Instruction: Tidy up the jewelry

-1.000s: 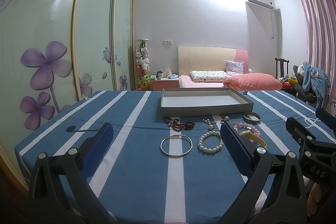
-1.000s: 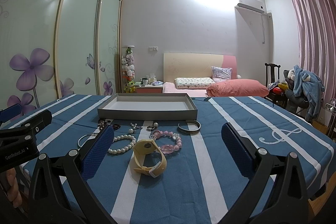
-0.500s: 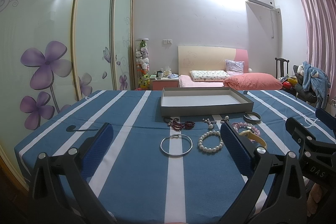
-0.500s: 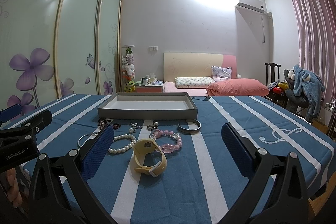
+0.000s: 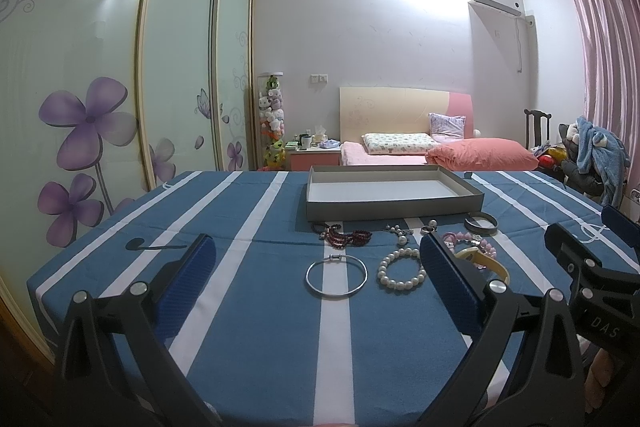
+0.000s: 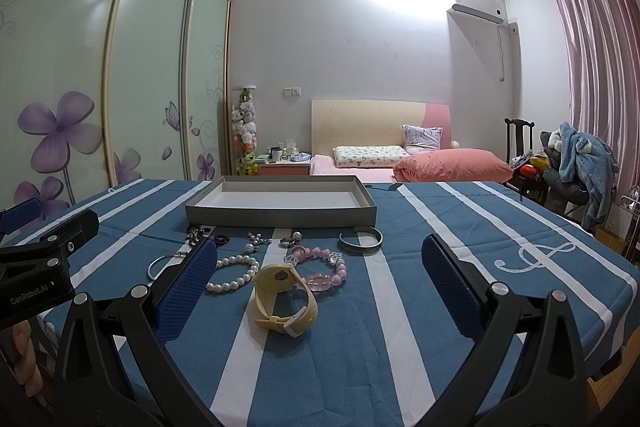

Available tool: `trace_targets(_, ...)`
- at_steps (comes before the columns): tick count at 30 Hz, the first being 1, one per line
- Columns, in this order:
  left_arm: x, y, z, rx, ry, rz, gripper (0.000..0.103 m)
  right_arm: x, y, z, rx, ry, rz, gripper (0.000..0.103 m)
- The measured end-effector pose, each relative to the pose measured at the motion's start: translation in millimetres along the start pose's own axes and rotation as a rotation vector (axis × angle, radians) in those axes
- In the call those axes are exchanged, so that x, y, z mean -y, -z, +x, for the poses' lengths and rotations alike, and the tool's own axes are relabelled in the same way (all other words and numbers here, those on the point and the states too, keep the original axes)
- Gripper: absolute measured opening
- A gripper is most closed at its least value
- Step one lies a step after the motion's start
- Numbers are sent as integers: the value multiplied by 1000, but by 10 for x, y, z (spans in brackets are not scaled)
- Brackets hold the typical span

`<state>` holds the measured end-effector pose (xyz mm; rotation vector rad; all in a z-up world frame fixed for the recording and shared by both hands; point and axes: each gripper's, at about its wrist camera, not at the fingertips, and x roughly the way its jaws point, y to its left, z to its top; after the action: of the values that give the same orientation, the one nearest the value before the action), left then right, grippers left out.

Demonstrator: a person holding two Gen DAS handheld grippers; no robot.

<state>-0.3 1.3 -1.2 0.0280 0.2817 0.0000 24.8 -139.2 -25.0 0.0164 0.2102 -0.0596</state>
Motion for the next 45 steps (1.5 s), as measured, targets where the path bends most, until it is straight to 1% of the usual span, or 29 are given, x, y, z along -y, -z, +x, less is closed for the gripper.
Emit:
trace_targets(2, -2, -6, 9, -4, -2, 0, 99, 1, 2, 5, -3, -2, 0, 101)
trace_targets(5, -8, 4, 55, -25, 9, -4, 99, 7, 22, 52, -29, -28, 7, 101)
trace_targets(6, -17, 86, 113, -32, 10, -6, 99, 13, 35, 77, -42, -39, 11, 101)
trace_targets(7, -27, 93, 135, -41, 13, -8, 99, 4, 56, 109, -51, -44, 12, 101)
trace_targets(8, -34, 102, 163, -52, 17, -12, 99, -3, 72, 140, -68, -54, 15, 100)
trace_targets(10, -48, 113, 218, -74, 29, -20, 99, 0, 87, 187, -98, -72, 19, 95)
trace_targets(13, -69, 114, 304, -101, 53, -26, 99, -18, 145, 272, -169, -106, 31, 90)
trace_targets(17, -79, 115, 448, -143, 74, -20, 99, -18, 238, 448, -259, -132, 35, 89)
trace_targets(22, -105, 106, 677, -205, 72, -15, 99, -96, 287, 633, -345, -127, -6, 89)
trace_targets(27, -154, 92, 869, -253, 80, -16, 99, -164, 259, 797, -423, -96, -55, 87)
trace_targets(31, -165, 73, 991, -277, 78, 6, 99, -209, 267, 937, -487, -95, -88, 75)
trace_targets(35, -138, 59, 1110, -306, 93, 35, 99, -268, 291, 1007, -528, -94, -115, 66)
trace_targets(36, -121, 59, 1137, -313, 95, 45, 99, -280, 297, 1042, -537, -94, -121, 59)
trace_targets(37, -106, 61, 1168, -322, 99, 55, 99, -284, 317, 1051, -551, -101, -121, 54)
trace_targets(38, -94, 63, 1191, -329, 101, 61, 99, -275, 308, 1058, -550, -108, -114, 53)
trace_targets(40, -66, 72, 1255, -349, 112, 76, 99, -235, 298, 1070, -553, -119, -101, 43)
trace_targets(43, -24, 95, 1372, -387, 118, 95, 99, -127, 288, 1056, -559, -147, -44, 41)
trace_targets(45, -12, 116, 1466, -421, 123, 101, 99, -61, 285, 1040, -555, -146, -20, 41)
